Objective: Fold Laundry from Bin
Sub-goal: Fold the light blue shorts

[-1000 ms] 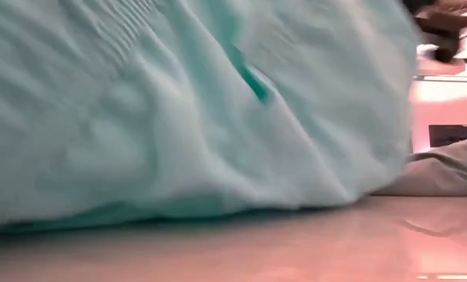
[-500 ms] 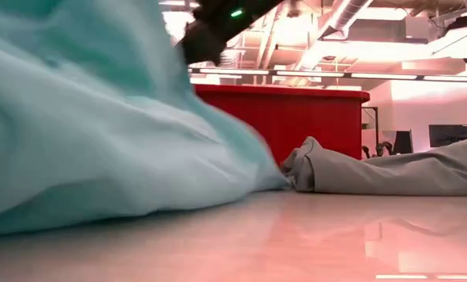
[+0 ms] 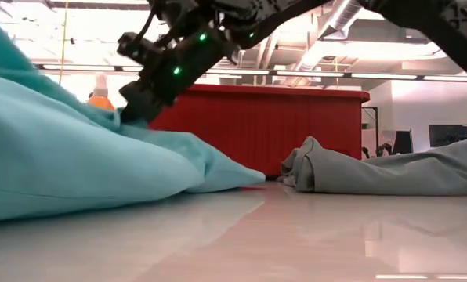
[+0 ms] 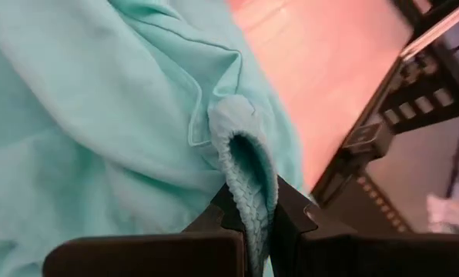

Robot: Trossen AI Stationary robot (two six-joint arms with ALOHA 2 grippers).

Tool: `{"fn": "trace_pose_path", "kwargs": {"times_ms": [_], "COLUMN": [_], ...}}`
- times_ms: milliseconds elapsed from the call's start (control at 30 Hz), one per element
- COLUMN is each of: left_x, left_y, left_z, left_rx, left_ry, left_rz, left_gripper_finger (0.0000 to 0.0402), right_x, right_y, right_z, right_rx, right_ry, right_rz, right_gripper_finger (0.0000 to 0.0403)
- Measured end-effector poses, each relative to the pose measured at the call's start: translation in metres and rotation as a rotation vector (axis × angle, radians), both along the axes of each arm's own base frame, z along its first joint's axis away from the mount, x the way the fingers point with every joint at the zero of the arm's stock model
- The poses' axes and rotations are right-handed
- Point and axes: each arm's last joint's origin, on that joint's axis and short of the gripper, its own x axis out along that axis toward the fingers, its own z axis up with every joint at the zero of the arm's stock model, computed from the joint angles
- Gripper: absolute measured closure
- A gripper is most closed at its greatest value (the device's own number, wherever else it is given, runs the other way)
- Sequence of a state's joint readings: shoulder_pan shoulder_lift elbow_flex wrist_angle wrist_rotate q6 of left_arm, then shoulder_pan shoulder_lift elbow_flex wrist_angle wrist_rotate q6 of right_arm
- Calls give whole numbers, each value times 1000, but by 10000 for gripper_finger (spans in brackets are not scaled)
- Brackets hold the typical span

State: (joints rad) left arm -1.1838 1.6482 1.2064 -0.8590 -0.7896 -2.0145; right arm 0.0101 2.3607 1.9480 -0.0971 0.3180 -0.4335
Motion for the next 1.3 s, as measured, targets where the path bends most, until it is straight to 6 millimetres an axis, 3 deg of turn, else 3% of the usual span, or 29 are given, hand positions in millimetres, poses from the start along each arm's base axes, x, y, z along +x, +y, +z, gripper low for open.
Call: {"fn": "trace_pose_path", "kwargs": {"times_ms": [200, 367, 633, 767, 967, 1067, 1167, 1300], "left_x": [-6, -7, -11, -13, -14, -14, -14, -15], "left_y": [8, 11, 17, 20, 22, 22, 23, 24], "left_z": [-4, -5, -6, -7, -7, -7, -7, -7], "left_rx": [68, 109, 165, 180, 189, 191, 207, 207], "left_ry": [135, 163, 223, 285, 284, 285, 293, 317], "left_rz": [-20, -29, -28, -25, -18, -16, -14, -14], "left_gripper_finger": [399, 396, 391, 390, 389, 389, 389, 389], "right_x": [6, 3, -24, -51, -57, -57, -59, -64], "right_y": [0, -1, -7, -3, -5, -4, 24, 74], "right_z": [-6, 5, 66, 94, 66, 61, 49, 23], "right_rx": [75, 86, 168, 416, 461, 622, 768, 742], "right_ry": [-27, -29, -24, 81, 197, 220, 300, 337], "right_rz": [-42, -47, -66, 33, -15, 32, 196, 275], "right_gripper_finger": [358, 322, 220, 181, 172, 176, 180, 190]}}
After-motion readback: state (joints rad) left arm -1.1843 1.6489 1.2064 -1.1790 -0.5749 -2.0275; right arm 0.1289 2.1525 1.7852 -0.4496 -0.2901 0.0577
